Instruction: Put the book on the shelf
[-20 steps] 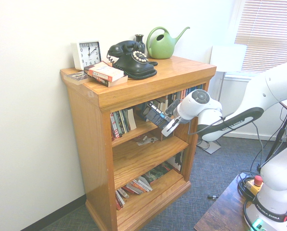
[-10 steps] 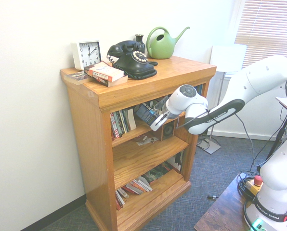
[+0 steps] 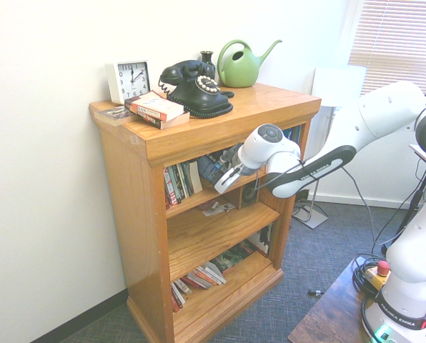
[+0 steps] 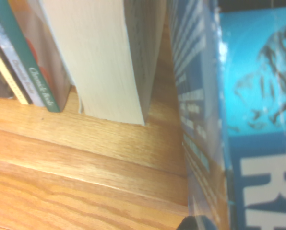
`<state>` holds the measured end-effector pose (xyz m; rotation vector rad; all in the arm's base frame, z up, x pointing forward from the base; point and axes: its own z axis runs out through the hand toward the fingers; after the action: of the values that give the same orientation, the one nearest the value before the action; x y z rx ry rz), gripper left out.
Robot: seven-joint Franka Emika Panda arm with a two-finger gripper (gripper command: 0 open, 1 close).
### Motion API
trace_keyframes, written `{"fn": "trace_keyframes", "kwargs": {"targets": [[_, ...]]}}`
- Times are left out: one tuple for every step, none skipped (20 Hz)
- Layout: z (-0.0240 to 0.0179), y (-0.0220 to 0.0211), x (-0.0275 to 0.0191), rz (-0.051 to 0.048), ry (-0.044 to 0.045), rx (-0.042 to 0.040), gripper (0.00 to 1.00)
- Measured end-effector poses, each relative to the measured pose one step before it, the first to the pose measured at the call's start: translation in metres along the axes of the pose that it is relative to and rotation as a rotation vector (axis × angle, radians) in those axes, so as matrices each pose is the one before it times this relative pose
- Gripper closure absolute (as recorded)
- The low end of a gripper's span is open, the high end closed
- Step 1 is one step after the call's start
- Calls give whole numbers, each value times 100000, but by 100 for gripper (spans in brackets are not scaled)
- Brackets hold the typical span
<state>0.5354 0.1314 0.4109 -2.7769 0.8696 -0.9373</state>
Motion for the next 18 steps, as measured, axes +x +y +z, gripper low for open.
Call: {"fn": "trace_keyframes", "kwargs": {"targets": [[29,26,2,-218,337,-366,100],[29,31,9,-285,344,-372,100],[43,26,15,-337,243,-431,0],[27,-5,5,28,147,-130,0],[33,-10,11,108,23,1,0],[22,-2,20,109,114,-12,0],[41,-9,21,6,59,-2,0],[37,0,5,-101,125,-34,0],[21,5,5,21,139,-34,0],[5,-6,6,59,7,11,0],[1,-5,5,13,1,10,0],[9,0,0,9,-18,-1,0],[13,-3,2,34,-25,5,0],[14,-7,5,51,-25,12,0],[5,-6,4,74,-6,12,0],[-6,-14,5,126,15,28,0],[-10,-20,1,176,13,35,0],[-11,-19,6,222,17,37,0]]}}
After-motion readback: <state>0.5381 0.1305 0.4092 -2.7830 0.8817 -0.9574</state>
